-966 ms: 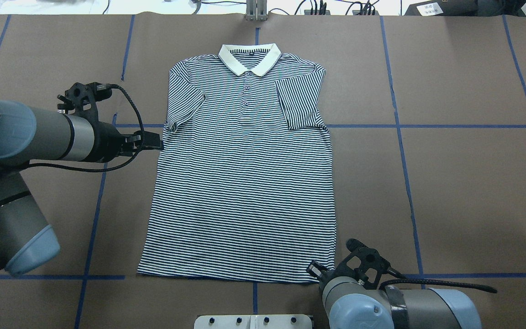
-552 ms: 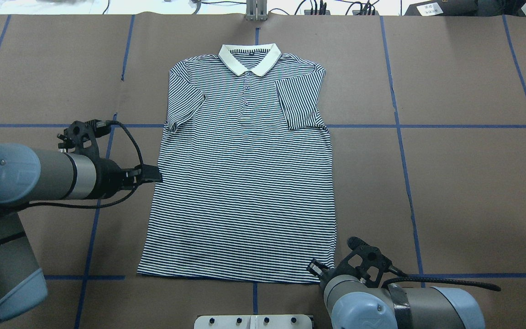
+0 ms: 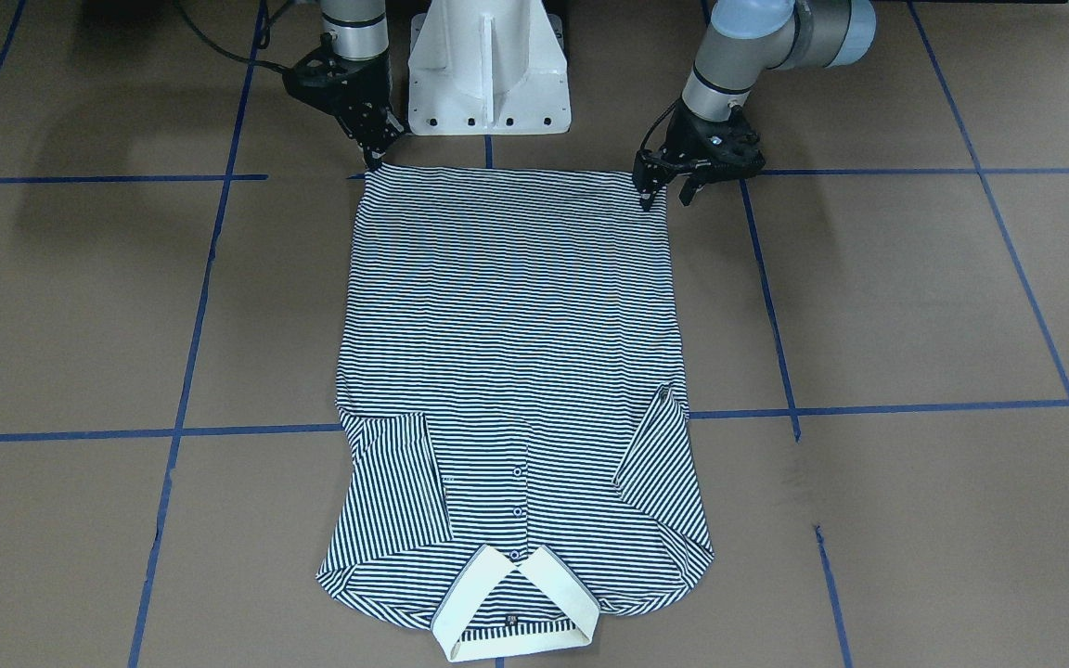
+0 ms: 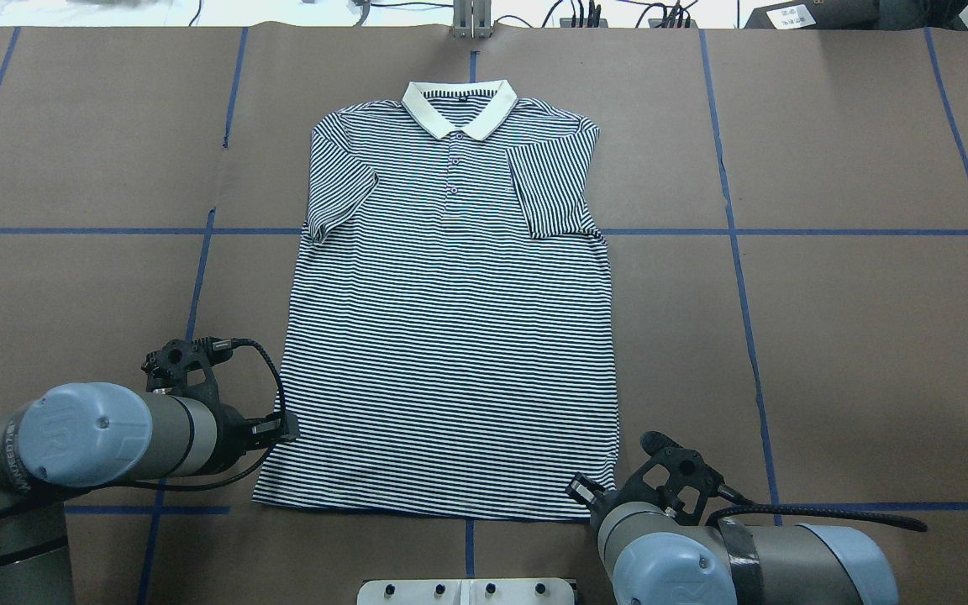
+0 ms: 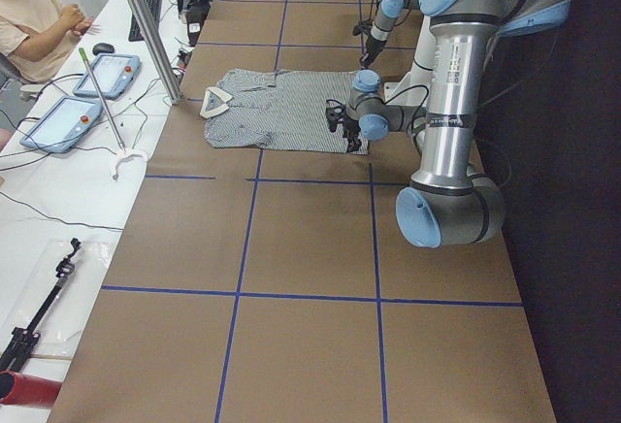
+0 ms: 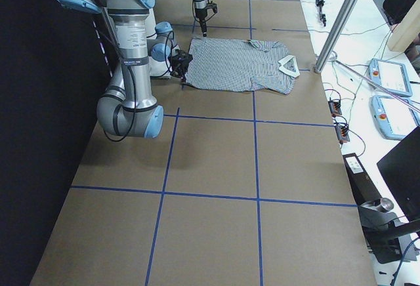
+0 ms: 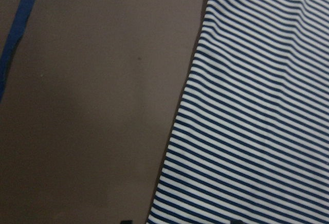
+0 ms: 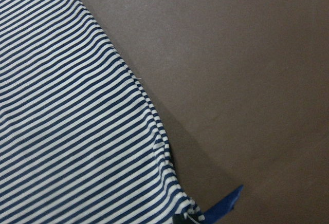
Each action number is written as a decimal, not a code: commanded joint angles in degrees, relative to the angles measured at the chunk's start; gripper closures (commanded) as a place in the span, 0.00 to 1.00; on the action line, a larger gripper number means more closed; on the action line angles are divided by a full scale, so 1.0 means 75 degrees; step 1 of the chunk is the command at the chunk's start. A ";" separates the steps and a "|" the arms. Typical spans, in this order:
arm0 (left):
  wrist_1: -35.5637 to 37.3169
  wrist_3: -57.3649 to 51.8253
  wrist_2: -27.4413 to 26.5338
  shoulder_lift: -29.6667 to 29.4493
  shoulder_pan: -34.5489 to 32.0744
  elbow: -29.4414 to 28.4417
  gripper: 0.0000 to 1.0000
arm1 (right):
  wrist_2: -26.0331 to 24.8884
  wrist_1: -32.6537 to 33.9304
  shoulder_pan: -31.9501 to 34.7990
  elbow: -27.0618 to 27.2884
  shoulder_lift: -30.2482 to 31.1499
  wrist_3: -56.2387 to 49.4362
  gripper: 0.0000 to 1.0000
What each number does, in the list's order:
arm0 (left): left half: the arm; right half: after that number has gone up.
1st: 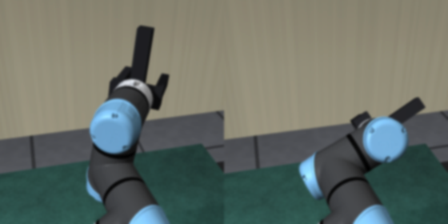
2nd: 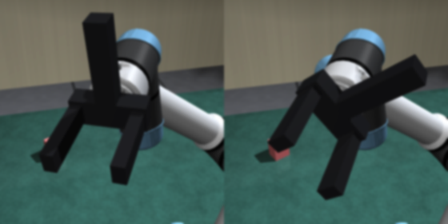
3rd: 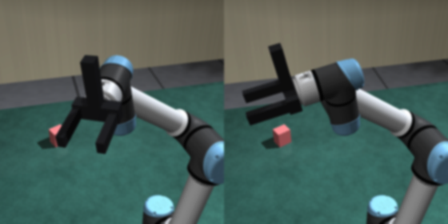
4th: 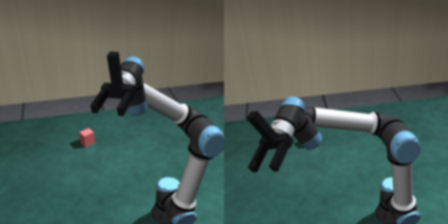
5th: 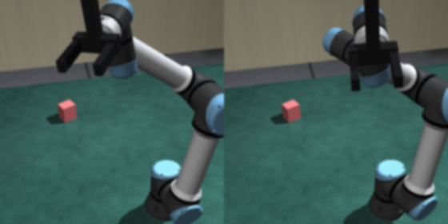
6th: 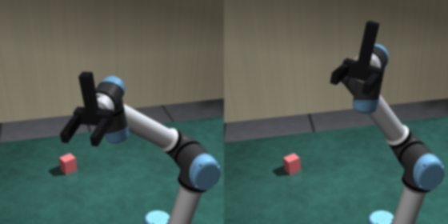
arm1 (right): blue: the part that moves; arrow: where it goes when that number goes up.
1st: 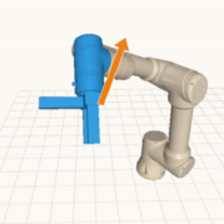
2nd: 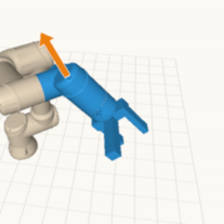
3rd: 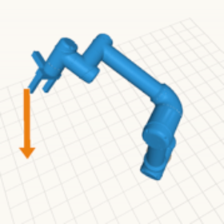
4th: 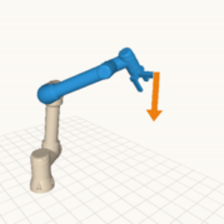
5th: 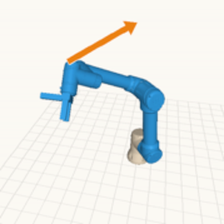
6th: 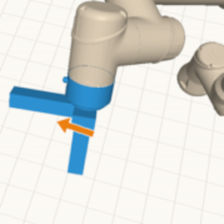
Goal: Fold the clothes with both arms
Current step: 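Grasp the hem corners with the left and right grippers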
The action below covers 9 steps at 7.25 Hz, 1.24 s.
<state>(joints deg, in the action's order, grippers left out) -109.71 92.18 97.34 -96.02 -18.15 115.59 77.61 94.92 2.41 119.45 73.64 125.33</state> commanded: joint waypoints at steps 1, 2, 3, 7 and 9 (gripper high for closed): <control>0.0587 -0.0010 0.0122 0.0018 0.0157 0.0092 0.30 | 0.0000 0.0000 -0.0017 -0.0012 -0.0010 0.0000 1.00; 0.0589 -0.0010 0.0273 0.0018 0.0251 0.0058 0.32 | -0.0011 0.0000 -0.0017 -0.0012 -0.0010 0.0000 1.00; 0.0589 0.0002 0.0275 0.0018 0.0368 0.0046 0.37 | -0.0011 0.0000 -0.0017 -0.0001 -0.0021 0.0000 1.00; 0.0601 0.0014 0.0287 0.0018 0.0474 0.0069 0.80 | 0.0000 0.0000 -0.0017 -0.0001 0.0002 0.0000 1.00; 0.0601 0.0025 0.0275 0.0006 0.0474 0.0069 1.00 | 0.0000 -0.0012 -0.0017 -0.0001 0.0002 0.0000 1.00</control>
<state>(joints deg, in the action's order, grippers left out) -105.21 92.30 99.47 -95.90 -14.61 116.09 77.60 94.86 2.29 119.46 73.64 125.33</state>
